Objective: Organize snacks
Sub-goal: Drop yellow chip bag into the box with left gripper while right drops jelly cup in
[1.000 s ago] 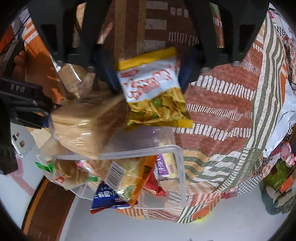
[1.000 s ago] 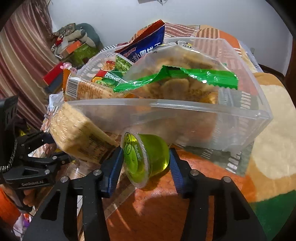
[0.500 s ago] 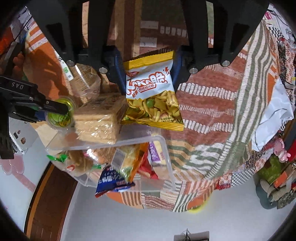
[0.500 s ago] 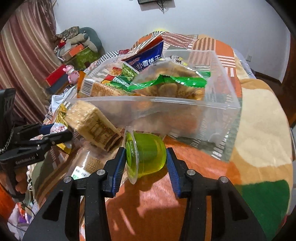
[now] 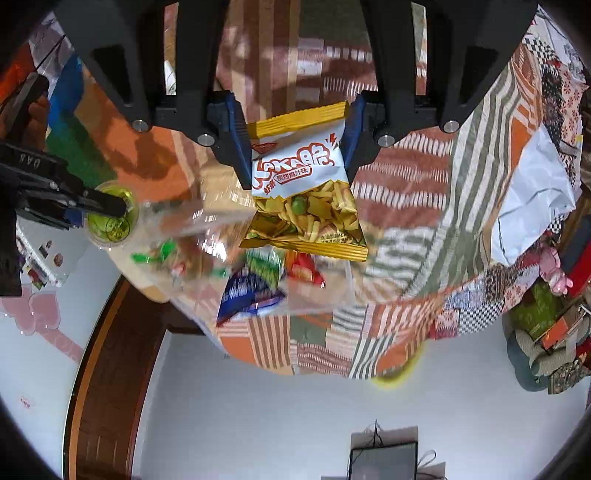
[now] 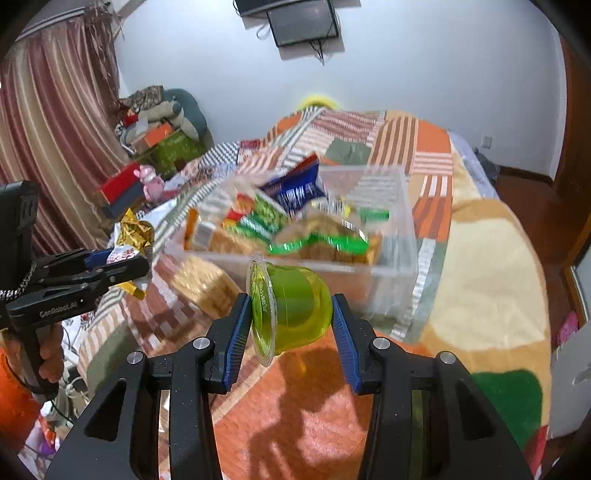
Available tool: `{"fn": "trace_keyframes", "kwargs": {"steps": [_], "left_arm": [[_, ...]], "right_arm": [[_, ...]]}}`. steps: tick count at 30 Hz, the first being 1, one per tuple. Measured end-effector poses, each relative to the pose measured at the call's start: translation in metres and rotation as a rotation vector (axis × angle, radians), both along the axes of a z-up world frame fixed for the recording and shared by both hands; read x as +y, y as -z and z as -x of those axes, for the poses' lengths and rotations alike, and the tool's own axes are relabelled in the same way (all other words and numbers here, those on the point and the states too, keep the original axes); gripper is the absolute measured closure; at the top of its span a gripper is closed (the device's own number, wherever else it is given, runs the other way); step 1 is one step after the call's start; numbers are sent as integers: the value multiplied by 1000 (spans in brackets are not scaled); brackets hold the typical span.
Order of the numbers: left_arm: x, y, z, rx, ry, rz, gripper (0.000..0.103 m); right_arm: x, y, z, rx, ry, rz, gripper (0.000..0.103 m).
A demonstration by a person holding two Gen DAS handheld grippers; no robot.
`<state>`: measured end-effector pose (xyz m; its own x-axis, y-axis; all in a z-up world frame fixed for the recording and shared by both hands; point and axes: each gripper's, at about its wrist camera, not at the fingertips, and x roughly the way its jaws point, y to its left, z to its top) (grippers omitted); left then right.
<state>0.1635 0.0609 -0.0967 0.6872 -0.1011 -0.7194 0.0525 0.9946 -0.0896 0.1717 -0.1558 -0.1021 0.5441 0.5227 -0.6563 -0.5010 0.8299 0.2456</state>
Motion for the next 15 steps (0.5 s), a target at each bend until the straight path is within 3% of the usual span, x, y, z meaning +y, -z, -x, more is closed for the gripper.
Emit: {"fn": "trace_keyframes", "kwargs": {"steps": [7, 15], "left_arm": [[-3, -24, -23, -49, 4, 39, 59], [-10, -27, -55, -56, 6, 35, 59]], "right_arm": [[10, -17, -8, -55, -3, -28, 63], [24, -20, -29, -76, -10, -40, 63]]}}
